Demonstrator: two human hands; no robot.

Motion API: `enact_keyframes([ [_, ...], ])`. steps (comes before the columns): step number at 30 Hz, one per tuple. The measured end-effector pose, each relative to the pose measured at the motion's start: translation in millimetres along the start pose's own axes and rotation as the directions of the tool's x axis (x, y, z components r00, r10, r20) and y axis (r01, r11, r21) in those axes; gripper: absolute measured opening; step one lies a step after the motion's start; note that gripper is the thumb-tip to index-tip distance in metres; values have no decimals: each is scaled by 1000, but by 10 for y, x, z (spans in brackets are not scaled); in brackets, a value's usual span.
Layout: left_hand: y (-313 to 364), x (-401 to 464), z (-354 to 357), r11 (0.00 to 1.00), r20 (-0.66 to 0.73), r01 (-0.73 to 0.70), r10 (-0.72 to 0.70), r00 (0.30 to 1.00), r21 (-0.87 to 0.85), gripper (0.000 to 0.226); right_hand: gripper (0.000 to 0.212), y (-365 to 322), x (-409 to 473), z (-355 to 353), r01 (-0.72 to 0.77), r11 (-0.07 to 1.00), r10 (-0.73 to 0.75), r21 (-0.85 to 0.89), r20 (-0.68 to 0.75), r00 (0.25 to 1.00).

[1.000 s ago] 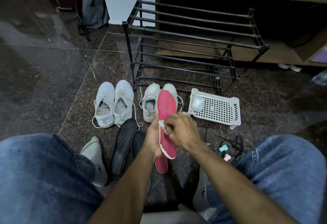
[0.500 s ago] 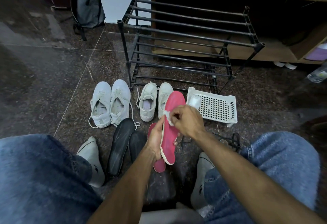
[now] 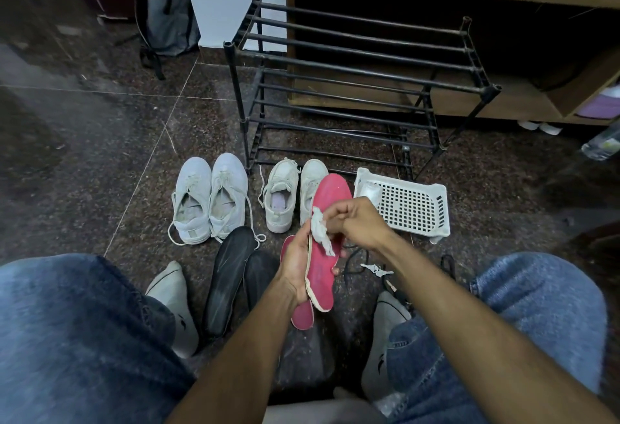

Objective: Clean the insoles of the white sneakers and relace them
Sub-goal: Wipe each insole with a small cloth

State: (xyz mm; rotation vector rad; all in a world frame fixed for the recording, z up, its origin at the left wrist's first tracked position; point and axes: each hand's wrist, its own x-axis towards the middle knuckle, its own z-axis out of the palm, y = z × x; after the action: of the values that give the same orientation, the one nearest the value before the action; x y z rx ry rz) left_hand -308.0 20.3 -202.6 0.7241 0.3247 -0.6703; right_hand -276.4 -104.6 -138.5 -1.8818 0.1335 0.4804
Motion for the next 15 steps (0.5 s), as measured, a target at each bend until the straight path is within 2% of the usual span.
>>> enact_keyframes([
  [2, 1, -2, -30, 1000, 13, 8, -8, 1000, 8, 53, 17, 11, 22, -38, 4, 999, -3, 41, -19, 1000],
  [3, -1, -2, -46, 1000, 14, 13, -13, 1000, 10, 53, 19, 15, 30, -31, 21, 1000, -22, -10, -42, 999],
  [5, 8, -16, -48, 1000, 9, 18, -18, 1000, 9, 53, 21, 48, 54, 12, 65, 966, -105, -251, -150, 983],
  [7, 12, -13, -51, 1000, 15, 14, -14, 1000, -2, 52, 19, 57, 33, 34, 40, 874, -218, -485, -317, 923],
  [9, 34, -12, -63, 1000, 8, 10, -10, 1000, -12, 54, 15, 60, 1, 23, 47, 858, -283, -512, -394, 875],
  [12, 51, -4, -64, 1000, 1, 16, -16, 1000, -24, 55, 20, 103, -33, 47, 195, 909, -305, -369, -269, 913],
  [13, 53, -7, -53, 1000, -7, 7, -7, 1000, -25, 53, 23, 106, -53, 70, 222, 894, -317, -388, -199, 927],
  [15, 57, -13, -23, 1000, -23, -5, 5, 1000, -25, 50, 29, 122, -58, 101, 230, 814, -333, -533, -105, 937],
])
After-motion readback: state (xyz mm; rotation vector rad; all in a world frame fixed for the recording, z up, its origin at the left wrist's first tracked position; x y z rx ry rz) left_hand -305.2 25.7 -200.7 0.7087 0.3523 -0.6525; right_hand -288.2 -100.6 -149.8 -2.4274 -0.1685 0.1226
